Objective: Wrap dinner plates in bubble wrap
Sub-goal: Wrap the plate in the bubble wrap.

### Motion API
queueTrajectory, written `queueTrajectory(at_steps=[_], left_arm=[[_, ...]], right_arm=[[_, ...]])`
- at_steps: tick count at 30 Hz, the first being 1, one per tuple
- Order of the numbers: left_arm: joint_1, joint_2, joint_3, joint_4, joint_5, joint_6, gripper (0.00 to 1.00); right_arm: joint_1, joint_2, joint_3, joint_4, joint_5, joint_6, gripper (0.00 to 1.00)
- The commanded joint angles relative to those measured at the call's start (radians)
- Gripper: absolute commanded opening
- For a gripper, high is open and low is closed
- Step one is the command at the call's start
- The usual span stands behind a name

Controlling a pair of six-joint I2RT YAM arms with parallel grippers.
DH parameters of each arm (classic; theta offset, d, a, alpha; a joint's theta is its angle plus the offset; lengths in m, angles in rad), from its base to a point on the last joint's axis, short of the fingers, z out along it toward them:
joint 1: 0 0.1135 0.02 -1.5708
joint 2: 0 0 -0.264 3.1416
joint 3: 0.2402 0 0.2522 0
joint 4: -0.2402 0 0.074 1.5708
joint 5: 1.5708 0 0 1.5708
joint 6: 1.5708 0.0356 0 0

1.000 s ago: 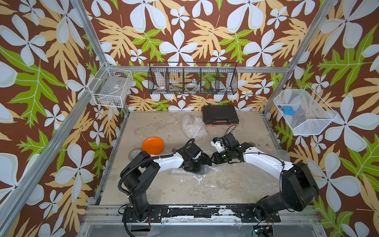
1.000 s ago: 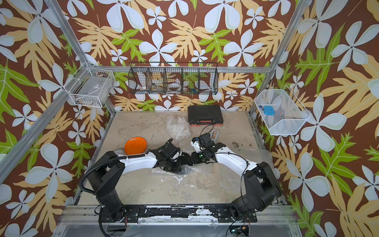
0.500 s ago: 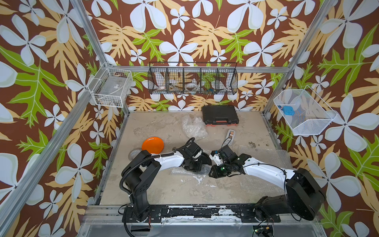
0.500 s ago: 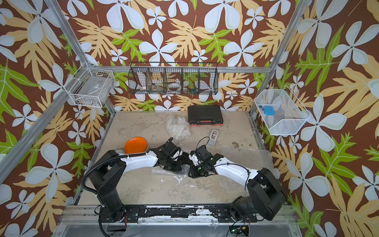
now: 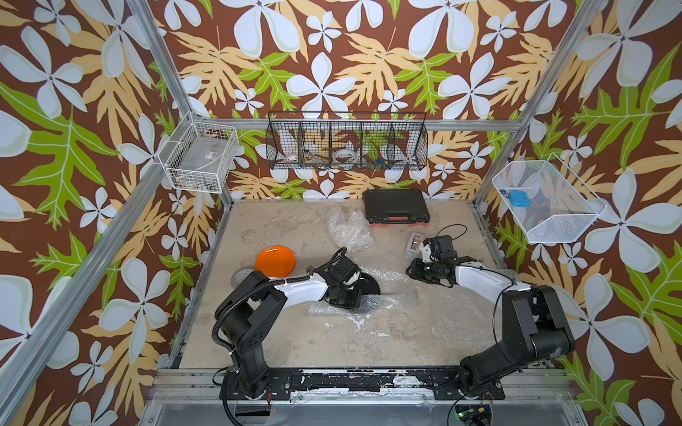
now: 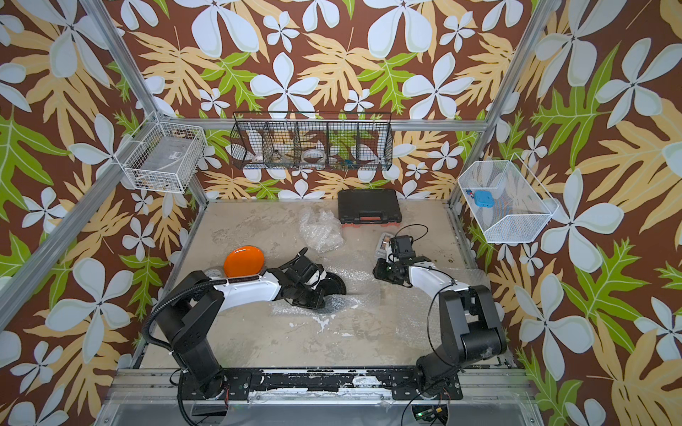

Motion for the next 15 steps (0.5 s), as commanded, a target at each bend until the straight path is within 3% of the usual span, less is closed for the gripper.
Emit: queueTrajectory(at_steps=[1,9,15], left_arm=[[0.01,0.015,-0.001,-0.102,-0.073,0.023,0.13],[0.015,0.042,0.026,-0.113,-0.063,0.042,0.13],[0.017,0.051,0.035,-0.12,-0.058,0.048,0.13]], right_arm=[[-0.004,-0.079,-0.062,-0.076,-0.051,0.004,0.47],[-0.004,-0.417,-0.355,0.036,-0.335,0.347,0.55],[-0.004,-0.47,-0.392,0.058,-0.43,0.456,0.55]])
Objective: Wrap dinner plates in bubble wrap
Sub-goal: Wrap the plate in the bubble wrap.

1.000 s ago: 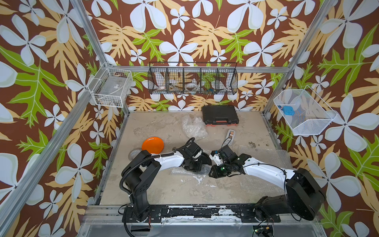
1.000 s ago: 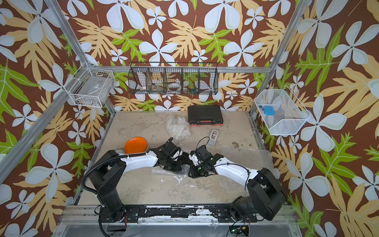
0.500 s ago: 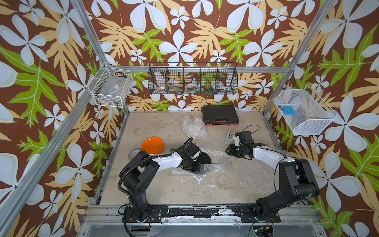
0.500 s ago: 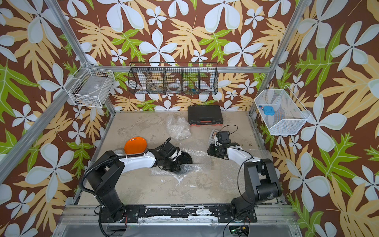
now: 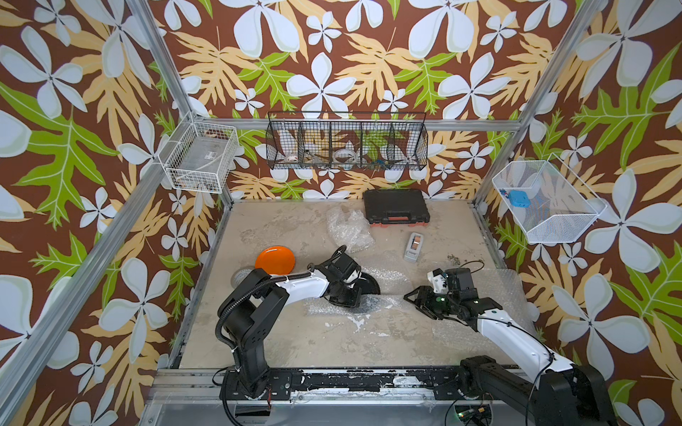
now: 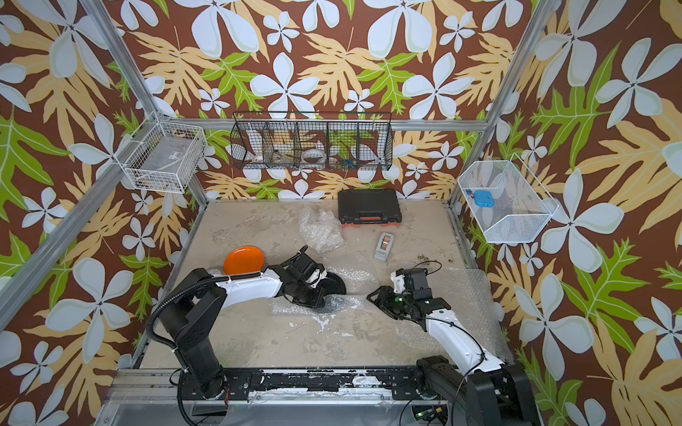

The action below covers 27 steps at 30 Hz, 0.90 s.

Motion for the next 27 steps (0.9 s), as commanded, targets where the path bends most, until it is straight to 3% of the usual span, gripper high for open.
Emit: queueTrajectory(at_steps=[1,4,7,8,15,22,23,25,27], left_arm=[[0.003,0.019,-0.005,-0.082,-0.093,0.019,0.13],[0.005,0.02,-0.001,-0.085,-0.099,0.019,0.13],[0.004,0.025,-0.001,-0.091,-0.108,0.019,0.13],[0.004,0.027,-0.001,-0.093,-0.11,0.02,0.13],[0.004,0.027,-0.015,-0.109,-0.123,0.038,0.12],[0.004,0.014,-0.014,-0.128,-0.126,0.08,0.12],[0.004,0.015,-0.012,-0.132,-0.131,0.084,0.12],[0.005,0.017,-0.007,-0.138,-0.135,0.085,0.12],[0.007,0.021,-0.004,-0.138,-0.13,0.083,0.12]], right_arm=[[0.001,-0.015,-0.013,0.036,-0.093,0.104,0.52],[0.0,-0.04,-0.011,0.03,-0.087,0.146,0.31],[-0.004,-0.043,0.014,0.023,-0.084,0.163,0.04],[-0.012,-0.042,0.023,0.027,-0.075,0.166,0.0],[-0.207,0.038,0.135,0.064,-0.005,0.139,0.0],[-0.281,0.226,0.162,0.15,0.034,0.114,0.0],[-0.281,0.239,0.184,0.145,0.048,0.091,0.05],[-0.282,0.249,0.234,0.095,0.077,0.002,0.26],[-0.279,0.226,0.258,0.05,0.061,-0.11,0.36]])
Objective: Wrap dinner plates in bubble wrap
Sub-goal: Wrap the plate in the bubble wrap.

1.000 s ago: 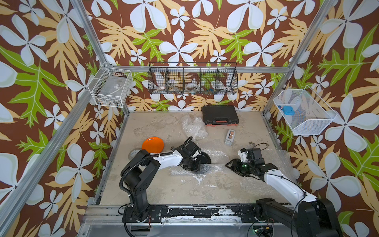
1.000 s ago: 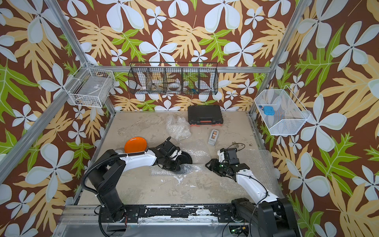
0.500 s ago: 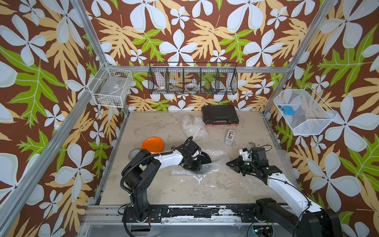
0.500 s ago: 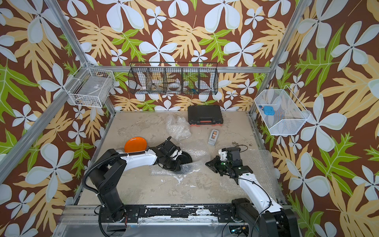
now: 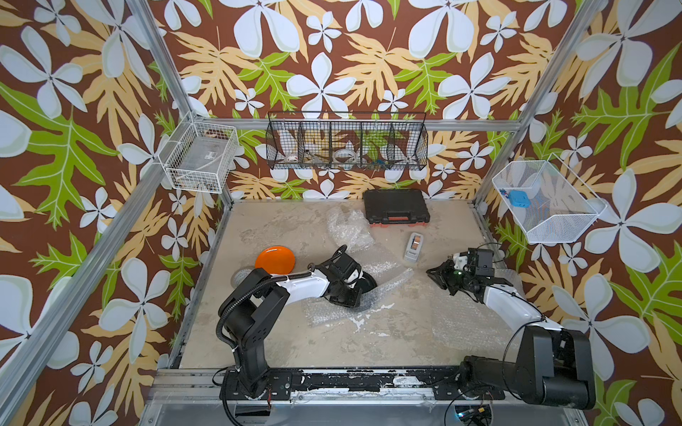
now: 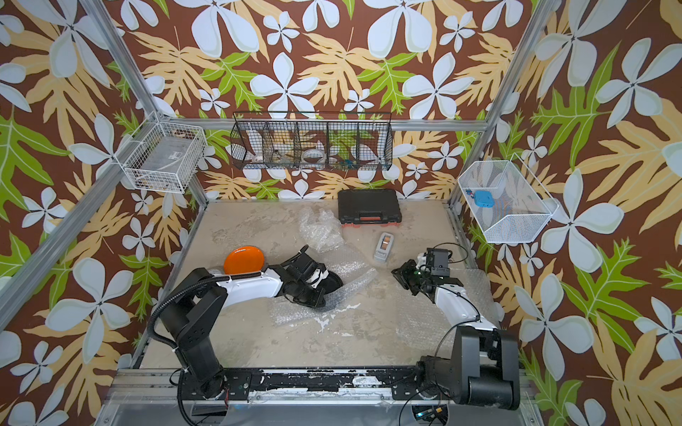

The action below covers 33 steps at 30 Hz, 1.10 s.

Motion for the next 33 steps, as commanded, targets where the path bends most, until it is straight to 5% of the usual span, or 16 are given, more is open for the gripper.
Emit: queueTrajectory(at_steps=[1,5,11,19,23,30,33], left_arm=[[0.007,0.019,-0.006,-0.137,-0.124,0.024,0.12],[0.013,0.032,0.011,-0.146,-0.122,0.026,0.12],[0.025,0.049,0.025,-0.155,-0.115,0.036,0.12],[0.025,0.057,0.022,-0.158,-0.107,0.041,0.12],[0.025,0.051,0.016,-0.158,-0.106,0.046,0.12],[0.031,0.01,0.008,-0.169,-0.109,0.067,0.11],[0.035,0.002,0.015,-0.179,-0.104,0.082,0.11]], right_arm=[[0.002,-0.03,0.023,-0.047,-0.015,-0.197,0.38],[0.026,-0.133,-0.083,-0.035,-0.176,-0.296,0.53],[0.208,-0.176,-0.184,0.108,-0.17,-0.254,0.65],[0.243,0.116,-0.072,0.297,-0.078,-0.217,0.62],[0.24,0.253,0.018,0.314,-0.031,-0.239,0.55],[0.201,0.304,0.016,0.256,0.069,-0.258,0.1],[0.198,0.244,-0.032,0.176,0.11,-0.284,0.0]])
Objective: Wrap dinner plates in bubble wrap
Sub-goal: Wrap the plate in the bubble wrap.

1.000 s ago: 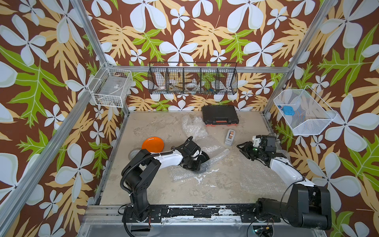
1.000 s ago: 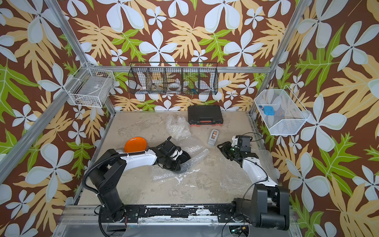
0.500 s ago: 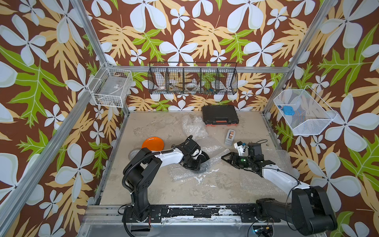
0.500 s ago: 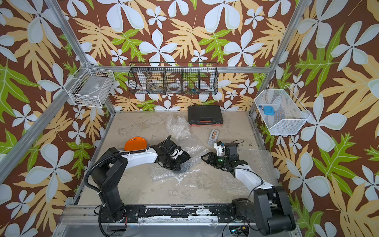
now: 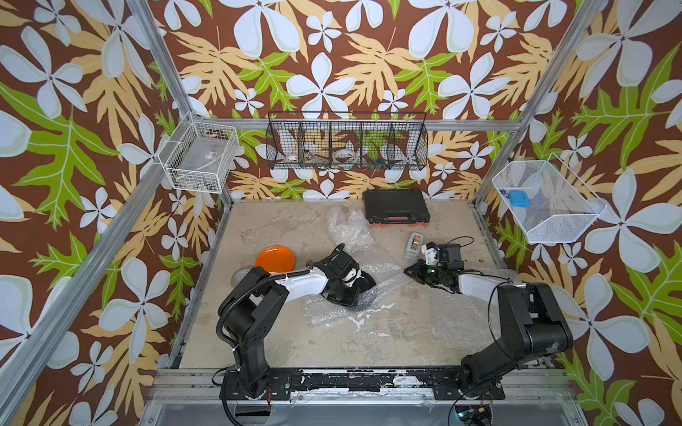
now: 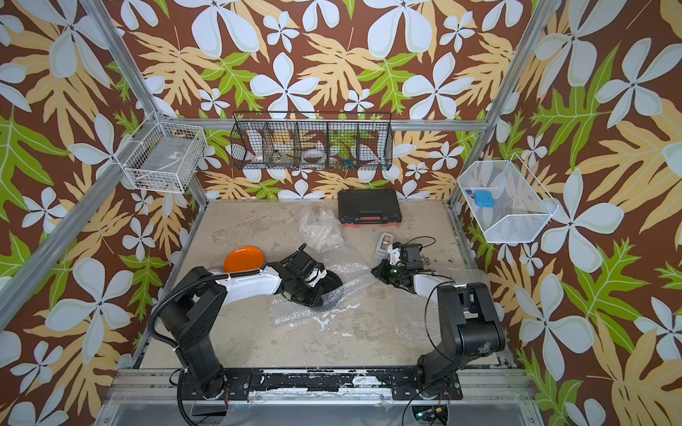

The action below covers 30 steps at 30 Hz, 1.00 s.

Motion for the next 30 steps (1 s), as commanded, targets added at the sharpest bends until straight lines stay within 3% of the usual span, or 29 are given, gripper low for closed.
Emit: queueTrajectory(at_steps=[1,7,13,20,30], left_arm=[[0.008,0.0,0.0,-0.129,-0.111,0.039,0.11],[0.02,-0.003,0.027,-0.158,-0.107,0.062,0.12],[0.022,0.024,0.04,-0.147,-0.054,0.081,0.12],[0.021,0.03,0.023,-0.112,-0.024,0.075,0.11],[0.026,-0.015,-0.024,-0.064,-0.004,0.063,0.09]], right_arm=[[-0.001,-0.068,-0.055,-0.091,0.082,-0.038,0.0],[0.01,-0.306,-0.216,-0.19,0.096,0.018,0.0],[0.186,-0.417,-0.144,-0.189,0.079,0.151,0.0],[0.428,-0.26,-0.014,0.053,0.032,0.341,0.0],[0.519,0.035,0.036,0.3,0.018,0.447,0.0]])
